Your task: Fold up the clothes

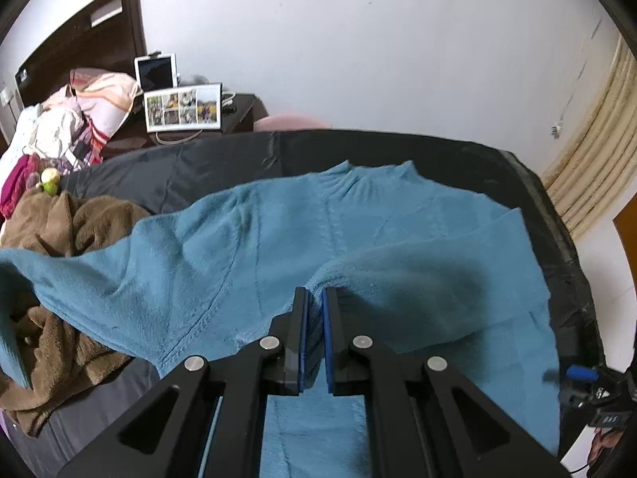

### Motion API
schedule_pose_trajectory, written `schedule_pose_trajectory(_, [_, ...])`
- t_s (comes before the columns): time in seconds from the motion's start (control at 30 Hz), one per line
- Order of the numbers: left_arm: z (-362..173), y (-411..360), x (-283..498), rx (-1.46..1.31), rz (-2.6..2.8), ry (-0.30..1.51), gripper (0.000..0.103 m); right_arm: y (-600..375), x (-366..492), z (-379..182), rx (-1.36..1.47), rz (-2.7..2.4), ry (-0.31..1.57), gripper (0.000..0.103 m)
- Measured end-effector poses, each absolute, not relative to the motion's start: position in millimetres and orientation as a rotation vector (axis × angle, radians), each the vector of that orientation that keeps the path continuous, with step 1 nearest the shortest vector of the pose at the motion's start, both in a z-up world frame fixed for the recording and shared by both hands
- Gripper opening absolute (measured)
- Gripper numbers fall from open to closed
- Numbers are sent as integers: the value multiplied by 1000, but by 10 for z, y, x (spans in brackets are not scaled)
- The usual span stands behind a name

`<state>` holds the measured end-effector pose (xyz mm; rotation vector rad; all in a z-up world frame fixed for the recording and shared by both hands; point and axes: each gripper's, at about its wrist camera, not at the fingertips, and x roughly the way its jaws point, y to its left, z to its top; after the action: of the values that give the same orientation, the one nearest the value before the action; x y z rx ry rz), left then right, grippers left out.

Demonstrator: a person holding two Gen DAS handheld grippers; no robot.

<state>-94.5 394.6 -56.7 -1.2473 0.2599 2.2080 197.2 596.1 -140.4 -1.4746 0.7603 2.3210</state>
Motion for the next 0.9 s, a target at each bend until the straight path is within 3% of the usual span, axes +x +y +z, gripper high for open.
schedule_pose_trajectory(0.43, [-837, 3979, -1069, -1281, 2169, 326, 10, 6196, 943, -1363, -1407, 2255, 226, 80])
schedule_pose_trajectory(0.67, [-1029, 3882, -1144, -1319, 2182, 386, 17, 6409, 850, -1611, -1457, 2172, 202, 80])
schedule_pose_trajectory(0.9, [-1092, 3697, -1283, -1381, 2207, 315, 26, 6490, 801, -1705, -1487, 2131, 157, 85])
